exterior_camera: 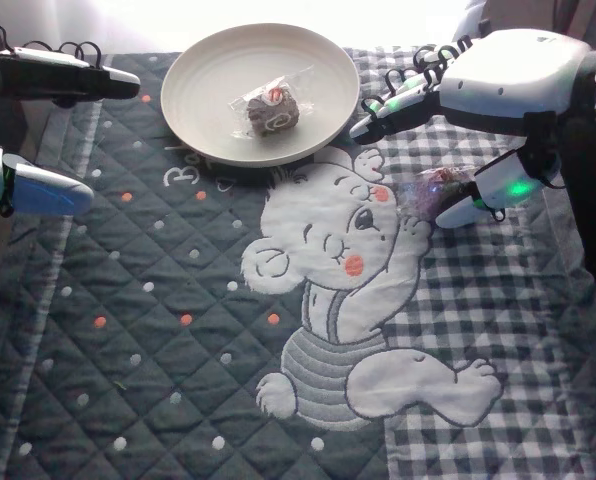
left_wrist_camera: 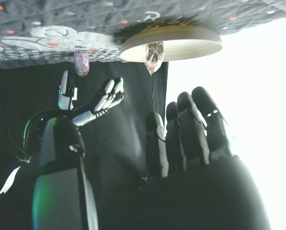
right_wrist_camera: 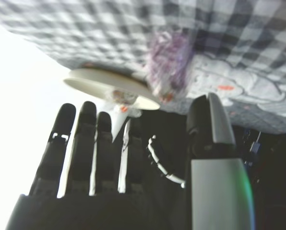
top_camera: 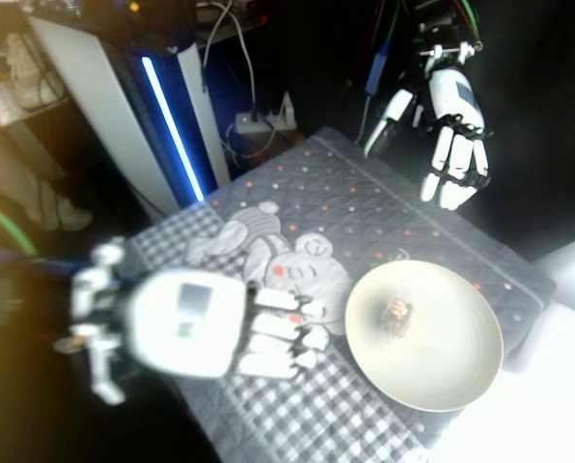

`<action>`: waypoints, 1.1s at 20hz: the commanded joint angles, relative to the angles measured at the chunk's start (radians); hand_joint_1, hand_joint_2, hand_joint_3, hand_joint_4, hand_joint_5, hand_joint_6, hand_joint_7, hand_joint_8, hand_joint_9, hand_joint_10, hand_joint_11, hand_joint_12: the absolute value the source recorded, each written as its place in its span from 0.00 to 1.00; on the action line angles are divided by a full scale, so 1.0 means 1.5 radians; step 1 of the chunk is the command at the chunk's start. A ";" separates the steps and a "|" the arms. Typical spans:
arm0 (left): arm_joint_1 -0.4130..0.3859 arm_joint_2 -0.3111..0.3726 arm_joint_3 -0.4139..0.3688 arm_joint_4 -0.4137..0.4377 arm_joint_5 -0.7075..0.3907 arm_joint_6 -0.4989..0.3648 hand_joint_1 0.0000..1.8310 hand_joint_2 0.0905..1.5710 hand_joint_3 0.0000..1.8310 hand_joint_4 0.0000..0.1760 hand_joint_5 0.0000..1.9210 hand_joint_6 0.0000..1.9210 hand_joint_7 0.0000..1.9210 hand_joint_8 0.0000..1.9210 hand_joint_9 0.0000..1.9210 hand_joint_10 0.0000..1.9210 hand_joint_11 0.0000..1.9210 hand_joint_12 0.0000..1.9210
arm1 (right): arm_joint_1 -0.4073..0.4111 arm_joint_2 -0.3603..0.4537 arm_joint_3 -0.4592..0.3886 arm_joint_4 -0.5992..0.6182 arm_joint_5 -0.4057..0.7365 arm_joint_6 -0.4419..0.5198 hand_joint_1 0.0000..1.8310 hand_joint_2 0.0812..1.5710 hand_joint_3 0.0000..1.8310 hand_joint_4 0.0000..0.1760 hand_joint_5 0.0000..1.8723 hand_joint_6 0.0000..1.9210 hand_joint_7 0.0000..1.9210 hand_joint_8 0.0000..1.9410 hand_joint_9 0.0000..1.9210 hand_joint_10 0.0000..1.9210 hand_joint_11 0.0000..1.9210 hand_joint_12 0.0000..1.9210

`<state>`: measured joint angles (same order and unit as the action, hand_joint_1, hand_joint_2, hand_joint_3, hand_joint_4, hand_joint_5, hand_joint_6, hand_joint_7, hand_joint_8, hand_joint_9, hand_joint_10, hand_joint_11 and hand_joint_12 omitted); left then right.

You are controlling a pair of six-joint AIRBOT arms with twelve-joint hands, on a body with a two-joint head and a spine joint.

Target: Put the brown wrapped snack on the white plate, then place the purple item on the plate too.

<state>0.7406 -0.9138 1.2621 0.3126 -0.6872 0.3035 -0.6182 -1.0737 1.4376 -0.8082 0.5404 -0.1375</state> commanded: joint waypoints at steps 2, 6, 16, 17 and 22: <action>-0.006 0.000 0.002 -0.024 -0.075 -0.005 0.44 0.59 0.00 0.43 0.25 0.00 0.21 0.00 0.20 0.00 0.00 0.56 | 0.008 0.003 0.006 0.018 0.038 0.000 0.57 0.55 0.00 0.46 0.27 0.00 0.29 0.01 0.33 0.01 0.14 0.62; -0.003 0.001 0.001 -0.022 -0.078 -0.007 0.44 0.59 0.00 0.39 0.25 0.00 0.20 0.00 0.20 0.00 0.00 0.56 | 0.008 0.004 0.005 -0.003 0.021 0.000 0.60 0.57 0.00 0.49 0.29 0.00 0.32 0.00 0.24 0.39 0.13 0.80; -0.003 0.001 0.001 -0.021 -0.082 -0.010 0.45 0.58 0.00 0.43 0.27 0.00 0.24 0.00 0.23 0.00 0.00 0.58 | 0.008 -0.005 0.007 -0.027 -0.006 0.000 0.69 0.68 0.00 0.00 0.62 0.22 0.47 0.67 0.40 0.78 0.31 0.97; -0.003 0.000 0.001 -0.021 -0.082 -0.010 0.45 0.58 0.00 0.43 0.27 0.00 0.24 0.00 0.23 0.00 0.00 0.58 | 0.008 -0.005 0.008 -0.021 -0.005 0.000 0.69 0.68 0.00 0.00 0.62 0.22 0.47 0.67 0.40 0.78 0.31 0.97; -0.002 -0.005 0.007 -0.021 -0.079 -0.011 0.43 0.58 0.00 0.55 0.27 0.00 0.25 0.00 0.24 0.00 0.00 0.62 | 0.008 -0.027 0.063 0.101 0.085 0.000 0.68 0.69 0.00 0.00 0.61 0.35 0.46 0.63 0.34 0.64 0.15 0.87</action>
<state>0.7437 -0.9199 1.2758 0.3206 -0.7002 0.2932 -0.6174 -1.1145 1.5463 -0.6868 0.5697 -0.1352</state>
